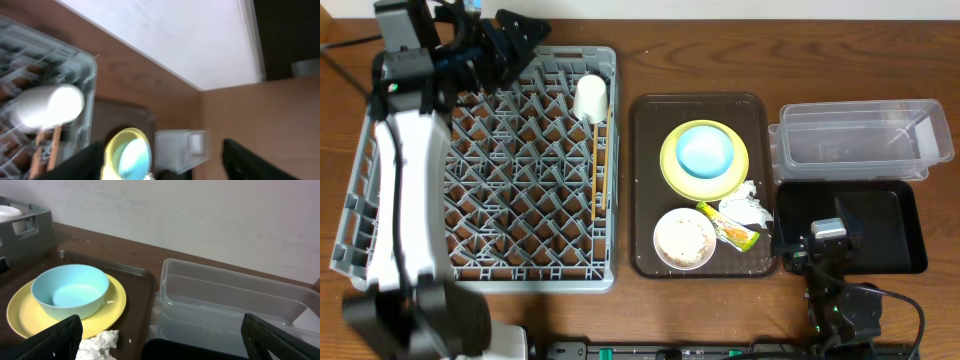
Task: Sort waste into correct bins and load items into the dishwasher rack
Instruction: 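Move the left gripper back to the tray and grasp the light-blue bowl rim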
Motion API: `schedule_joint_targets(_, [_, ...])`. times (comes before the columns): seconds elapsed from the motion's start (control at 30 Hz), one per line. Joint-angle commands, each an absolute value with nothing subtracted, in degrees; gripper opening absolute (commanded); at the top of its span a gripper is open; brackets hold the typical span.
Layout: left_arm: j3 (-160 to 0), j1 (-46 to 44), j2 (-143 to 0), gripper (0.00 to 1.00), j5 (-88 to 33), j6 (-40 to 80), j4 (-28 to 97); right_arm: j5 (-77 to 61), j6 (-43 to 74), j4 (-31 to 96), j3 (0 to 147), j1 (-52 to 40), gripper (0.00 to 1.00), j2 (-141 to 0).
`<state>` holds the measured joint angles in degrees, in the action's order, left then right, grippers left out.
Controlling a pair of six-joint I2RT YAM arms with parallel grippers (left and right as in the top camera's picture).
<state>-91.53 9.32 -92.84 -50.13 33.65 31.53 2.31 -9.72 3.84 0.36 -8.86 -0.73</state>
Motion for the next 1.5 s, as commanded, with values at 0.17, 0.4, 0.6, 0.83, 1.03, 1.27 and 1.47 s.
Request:
schedule_joint_targets(0.17, [-92.07,-6.2,-79.53,0.67,-18.79,23.99,58.87,2.31,-9.91,4.08,0.3,-8.86,0.99,-0.6])
schedule_joint_targets(0.4, [-88.18,-24.32,-80.03,0.56,-15.31,24.03,63.13,2.31,-9.91,4.08,0.3,-8.86,0.99,-0.6])
schedule_joint_targets(0.6, [-85.43,-36.38,-85.73,0.5,-10.44,24.23,53.71,2.31,-9.91,4.08,0.3,-8.86,0.99,-0.6])
schedule_joint_targets(0.83, [-85.43,-43.59,-96.29,0.51,-2.28,24.21,40.99,2.31,-9.91,4.08,0.3,-8.86,0.99,-0.6])
schedule_joint_targets(1.03, [-85.43,-44.82,-104.81,0.36,-2.28,24.01,30.02,2.31,-9.91,4.08,0.3,-8.86,0.99,-0.6])
schedule_joint_targets(1.27, [-85.43,-44.95,-112.14,0.32,-2.31,24.01,22.98,2.31,-9.93,4.08,0.3,-8.86,0.99,-0.6])
schedule_joint_targets(1.47, [-85.43,-45.3,-116.57,0.32,-2.28,23.99,19.99,2.31,-9.91,4.08,0.3,-8.86,0.99,-0.6])
